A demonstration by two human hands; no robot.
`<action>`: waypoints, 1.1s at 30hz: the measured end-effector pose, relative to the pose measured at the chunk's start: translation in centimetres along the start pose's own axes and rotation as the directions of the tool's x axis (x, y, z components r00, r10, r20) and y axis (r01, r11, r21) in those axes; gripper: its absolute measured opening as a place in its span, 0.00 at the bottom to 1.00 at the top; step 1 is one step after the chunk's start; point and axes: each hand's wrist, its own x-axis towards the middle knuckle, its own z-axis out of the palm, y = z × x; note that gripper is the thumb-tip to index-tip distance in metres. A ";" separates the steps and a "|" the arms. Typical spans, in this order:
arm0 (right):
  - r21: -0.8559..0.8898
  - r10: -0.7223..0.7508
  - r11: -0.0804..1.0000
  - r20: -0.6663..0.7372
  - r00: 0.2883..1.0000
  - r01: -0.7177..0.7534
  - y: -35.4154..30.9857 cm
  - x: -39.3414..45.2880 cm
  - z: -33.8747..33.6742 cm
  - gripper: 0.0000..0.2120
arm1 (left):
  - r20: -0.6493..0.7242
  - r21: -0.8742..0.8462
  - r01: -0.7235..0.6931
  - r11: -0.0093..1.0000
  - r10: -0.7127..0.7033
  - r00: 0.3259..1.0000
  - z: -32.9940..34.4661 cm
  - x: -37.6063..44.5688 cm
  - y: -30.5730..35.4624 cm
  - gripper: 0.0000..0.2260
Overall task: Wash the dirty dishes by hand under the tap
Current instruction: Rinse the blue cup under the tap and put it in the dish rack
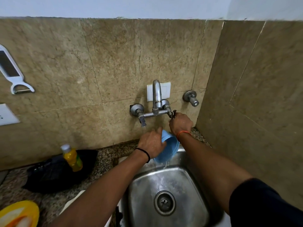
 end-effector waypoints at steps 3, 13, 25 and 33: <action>0.095 -0.024 0.995 0.138 0.990 0.011 0.7 -0.5 -0.2 0.17 | -0.050 0.016 -0.008 1.000 0.009 0.999 -0.3 -1.2 -0.3 0.21; 0.458 -0.431 0.588 0.875 0.221 -0.667 5.3 -5.6 0.3 0.37 | -0.043 -0.031 -0.066 0.997 0.065 0.997 -1.4 -7.3 -2.0 0.27; 0.433 -0.626 0.627 0.775 -0.088 -0.647 -4.2 -17.5 3.0 0.30 | -0.122 -0.397 0.268 0.878 -0.341 0.932 -5.1 -22.4 -6.4 0.26; 0.716 -0.734 0.653 0.679 0.027 -0.249 -16.3 -28.4 3.9 0.14 | -0.112 -0.246 0.583 0.775 -0.620 0.777 -8.6 -37.6 -14.9 0.29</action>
